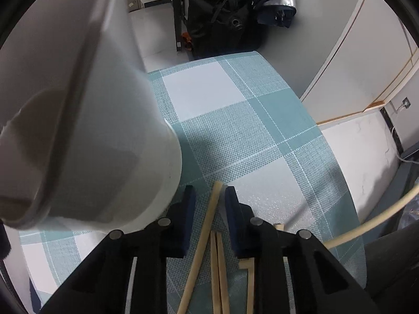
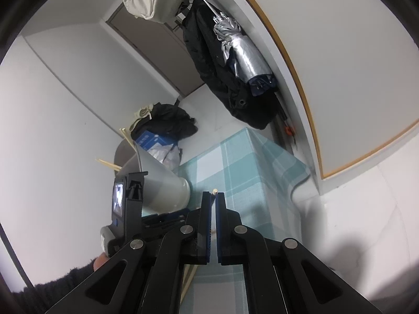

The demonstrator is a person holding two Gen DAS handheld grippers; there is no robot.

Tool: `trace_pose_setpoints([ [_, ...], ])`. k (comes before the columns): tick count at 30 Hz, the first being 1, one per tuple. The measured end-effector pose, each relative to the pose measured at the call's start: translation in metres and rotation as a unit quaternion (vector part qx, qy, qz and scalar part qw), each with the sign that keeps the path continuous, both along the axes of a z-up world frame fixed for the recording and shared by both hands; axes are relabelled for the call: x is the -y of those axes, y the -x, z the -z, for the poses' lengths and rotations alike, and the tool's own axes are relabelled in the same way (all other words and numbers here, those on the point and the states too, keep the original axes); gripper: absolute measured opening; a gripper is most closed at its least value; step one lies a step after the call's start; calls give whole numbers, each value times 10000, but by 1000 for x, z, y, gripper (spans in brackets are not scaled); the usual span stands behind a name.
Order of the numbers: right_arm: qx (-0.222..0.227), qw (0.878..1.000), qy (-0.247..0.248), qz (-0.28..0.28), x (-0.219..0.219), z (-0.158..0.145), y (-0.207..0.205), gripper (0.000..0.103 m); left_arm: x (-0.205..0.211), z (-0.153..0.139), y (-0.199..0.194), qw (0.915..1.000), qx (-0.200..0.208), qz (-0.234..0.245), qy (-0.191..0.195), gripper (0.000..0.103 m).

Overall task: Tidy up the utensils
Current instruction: 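Lower the left tool to the bundle and grasp another chopstick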

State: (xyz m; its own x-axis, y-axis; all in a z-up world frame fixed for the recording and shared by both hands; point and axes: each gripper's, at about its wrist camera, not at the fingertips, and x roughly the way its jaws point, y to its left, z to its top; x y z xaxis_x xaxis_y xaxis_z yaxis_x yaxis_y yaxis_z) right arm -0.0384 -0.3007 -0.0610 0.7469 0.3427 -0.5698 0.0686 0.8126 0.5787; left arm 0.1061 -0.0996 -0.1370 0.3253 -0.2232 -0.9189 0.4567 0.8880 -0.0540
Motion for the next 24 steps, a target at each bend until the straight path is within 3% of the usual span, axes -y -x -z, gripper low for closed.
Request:
trace_pose_setpoints([
  [5, 62, 10000, 56, -10, -3, -2, 2, 2, 8, -1, 6, 9999, 37, 94, -72, 5],
  [13, 123, 9998, 164, 19, -6, -6, 4, 2, 7, -7, 20, 9993, 248, 195, -220, 3],
  [19, 254, 9991, 340, -5, -12, -13, 7, 2, -11, -49, 40, 9967, 737, 30, 326, 3],
  [24, 420, 9973, 594, -142, -27, -23, 8, 2, -35, -102, 73, 9875, 1354, 23, 804, 2],
])
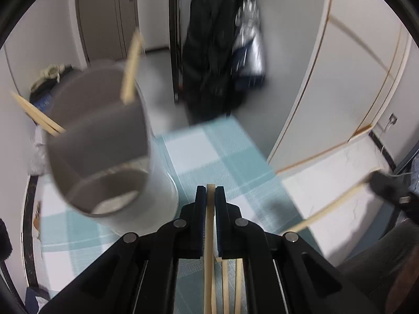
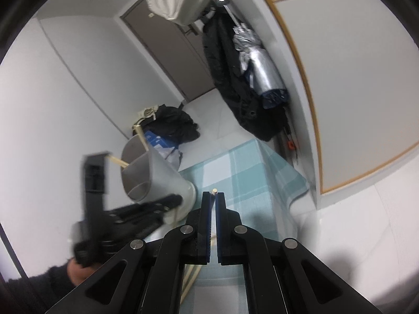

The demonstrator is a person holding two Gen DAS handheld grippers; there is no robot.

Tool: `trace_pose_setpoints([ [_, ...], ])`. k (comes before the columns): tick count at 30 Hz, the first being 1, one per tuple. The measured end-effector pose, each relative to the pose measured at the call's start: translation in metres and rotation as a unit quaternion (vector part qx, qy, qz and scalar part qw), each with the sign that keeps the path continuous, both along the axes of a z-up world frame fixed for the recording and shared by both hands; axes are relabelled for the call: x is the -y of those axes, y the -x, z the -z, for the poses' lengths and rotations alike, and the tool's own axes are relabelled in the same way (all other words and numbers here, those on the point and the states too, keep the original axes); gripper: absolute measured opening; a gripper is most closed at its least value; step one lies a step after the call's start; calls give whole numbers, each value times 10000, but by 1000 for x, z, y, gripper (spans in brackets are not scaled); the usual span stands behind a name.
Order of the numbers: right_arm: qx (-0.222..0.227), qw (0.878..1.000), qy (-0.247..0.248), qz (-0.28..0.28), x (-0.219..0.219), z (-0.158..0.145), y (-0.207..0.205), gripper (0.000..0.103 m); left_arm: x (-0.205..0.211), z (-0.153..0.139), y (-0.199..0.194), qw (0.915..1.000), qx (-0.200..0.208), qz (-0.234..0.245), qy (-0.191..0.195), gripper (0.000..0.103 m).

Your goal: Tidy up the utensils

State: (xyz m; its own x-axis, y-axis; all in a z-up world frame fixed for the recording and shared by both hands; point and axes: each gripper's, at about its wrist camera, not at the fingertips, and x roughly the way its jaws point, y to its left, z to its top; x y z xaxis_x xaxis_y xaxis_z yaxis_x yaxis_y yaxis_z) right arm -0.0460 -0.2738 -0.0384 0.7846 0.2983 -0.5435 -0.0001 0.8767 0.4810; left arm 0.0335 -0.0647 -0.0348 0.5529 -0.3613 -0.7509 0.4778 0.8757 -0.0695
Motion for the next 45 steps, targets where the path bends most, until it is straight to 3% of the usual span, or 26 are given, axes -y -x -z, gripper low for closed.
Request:
trace_pose_setpoints([
  [8, 304, 9971, 597, -371, -41, -26, 1, 2, -31, -57, 24, 9965, 628, -108, 540, 2],
  [15, 506, 9909, 1063, -648, -76, -43, -3, 2, -39, -66, 9, 9925, 744, -350, 907, 2],
  [28, 532, 9870, 1142, -1000, -107, -62, -26, 0, -53, -82, -7, 9904, 701, -522, 1074, 2],
  [33, 312, 9922, 802, -906, -95, -54, -39, 0, -61, -85, -8, 9902, 665, -588, 1075, 2],
  [38, 58, 9973, 626, -392, -49, -41, -51, 3, -66, -83, -2, 9913, 665, -566, 987, 2],
  [40, -222, 9981, 543, -161, -26, -29, -62, 3, -68, -81, 0, 9918, 638, -539, 969, 2],
  [42, -668, 9968, 438, 37, -5, -11, -78, 14, -68, -78, 2, 9925, 656, -526, 891, 2],
  [45, -1259, 9919, 62, 165, 17, 21, -105, 22, -69, -75, 3, 9930, 647, -507, 854, 2],
])
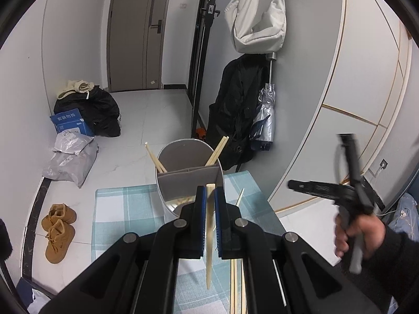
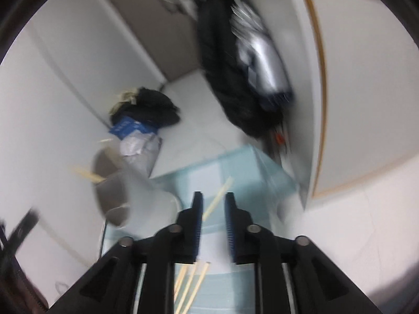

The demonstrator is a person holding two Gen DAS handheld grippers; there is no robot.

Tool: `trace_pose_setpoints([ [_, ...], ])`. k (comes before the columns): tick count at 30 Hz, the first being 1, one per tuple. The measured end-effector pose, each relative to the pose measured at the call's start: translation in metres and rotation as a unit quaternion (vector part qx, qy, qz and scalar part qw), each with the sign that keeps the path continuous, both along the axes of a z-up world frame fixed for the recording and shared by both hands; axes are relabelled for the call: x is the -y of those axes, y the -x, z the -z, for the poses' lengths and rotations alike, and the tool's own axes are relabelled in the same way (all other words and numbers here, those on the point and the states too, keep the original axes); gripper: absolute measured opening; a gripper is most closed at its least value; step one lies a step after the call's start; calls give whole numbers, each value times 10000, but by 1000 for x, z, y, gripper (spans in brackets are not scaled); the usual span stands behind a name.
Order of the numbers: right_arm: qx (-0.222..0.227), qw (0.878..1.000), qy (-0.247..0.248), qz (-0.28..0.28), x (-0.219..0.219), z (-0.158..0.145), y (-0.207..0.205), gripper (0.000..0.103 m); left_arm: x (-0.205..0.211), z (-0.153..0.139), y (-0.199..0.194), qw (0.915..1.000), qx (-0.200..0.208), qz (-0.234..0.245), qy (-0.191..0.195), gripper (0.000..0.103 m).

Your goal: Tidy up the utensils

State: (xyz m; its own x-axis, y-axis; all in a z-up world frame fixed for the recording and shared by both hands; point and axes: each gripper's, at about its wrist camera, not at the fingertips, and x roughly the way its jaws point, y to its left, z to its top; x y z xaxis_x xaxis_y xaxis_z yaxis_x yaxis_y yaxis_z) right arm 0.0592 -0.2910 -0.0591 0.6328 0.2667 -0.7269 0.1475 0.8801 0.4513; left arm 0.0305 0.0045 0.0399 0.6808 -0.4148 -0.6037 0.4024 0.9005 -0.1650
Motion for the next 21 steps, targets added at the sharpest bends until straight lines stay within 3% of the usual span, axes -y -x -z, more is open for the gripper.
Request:
trace_pose_setpoints([
  [5, -739, 9973, 1, -45, -2, 49, -49, 33, -3, 9, -1, 10000, -78, -18, -56, 2],
  [13, -1099, 9936, 262, 34, -25, 83, -94, 38, -15, 15, -5, 9996, -236, -122, 34, 2],
  [18, -1155, 9895, 803, 327, -38, 82, -107, 41, -20, 17, -4, 9997, -209, -131, 90, 2],
  [21, -1239, 9805, 1494, 321, -60, 83, -112, 41, -21, 19, -6, 9997, -192, -132, 106, 2],
])
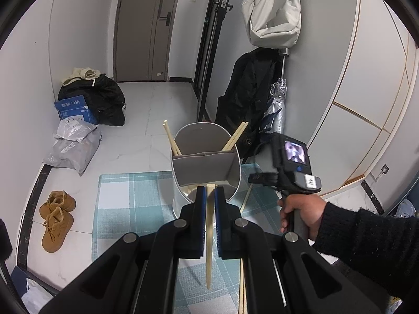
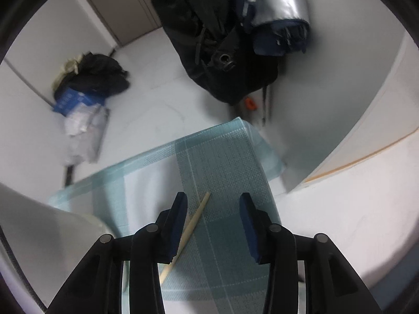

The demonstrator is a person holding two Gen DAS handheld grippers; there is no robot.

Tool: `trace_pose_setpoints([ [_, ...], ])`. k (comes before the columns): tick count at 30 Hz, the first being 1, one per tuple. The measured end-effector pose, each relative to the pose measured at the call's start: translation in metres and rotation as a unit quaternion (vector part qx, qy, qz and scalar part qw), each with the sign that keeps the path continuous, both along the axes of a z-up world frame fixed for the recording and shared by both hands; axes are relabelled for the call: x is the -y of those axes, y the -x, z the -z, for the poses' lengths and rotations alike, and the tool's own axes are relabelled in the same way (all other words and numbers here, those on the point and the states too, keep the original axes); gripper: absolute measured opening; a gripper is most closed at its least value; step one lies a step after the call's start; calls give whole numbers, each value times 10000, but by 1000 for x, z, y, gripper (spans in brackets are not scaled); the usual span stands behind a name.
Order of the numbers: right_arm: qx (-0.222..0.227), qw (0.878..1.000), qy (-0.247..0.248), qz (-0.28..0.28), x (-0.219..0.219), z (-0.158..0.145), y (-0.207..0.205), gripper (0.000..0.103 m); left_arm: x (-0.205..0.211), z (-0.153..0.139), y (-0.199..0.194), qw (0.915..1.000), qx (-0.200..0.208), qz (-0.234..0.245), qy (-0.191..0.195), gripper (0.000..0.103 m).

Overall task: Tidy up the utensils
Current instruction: 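Lower the right tool to the cloth and grasp a chopstick while the left tool holds its chopstick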

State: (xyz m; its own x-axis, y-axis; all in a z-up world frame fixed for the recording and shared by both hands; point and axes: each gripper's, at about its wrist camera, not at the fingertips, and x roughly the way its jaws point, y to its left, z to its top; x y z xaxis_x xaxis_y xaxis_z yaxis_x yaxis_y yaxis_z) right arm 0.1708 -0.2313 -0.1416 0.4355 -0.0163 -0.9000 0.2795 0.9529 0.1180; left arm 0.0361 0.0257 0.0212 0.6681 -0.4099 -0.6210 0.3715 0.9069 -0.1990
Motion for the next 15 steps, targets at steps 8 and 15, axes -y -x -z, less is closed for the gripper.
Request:
trace_pose_setpoints([
  [8, 23, 9966, 804, -155, -18, 0, 10, 7, -8, 5, -3, 9999, -71, -50, 130, 2],
  [15, 258, 9996, 85, 99, 1, 0, 6, 3, -13, 9, -4, 9997, -113, -112, 164, 2],
])
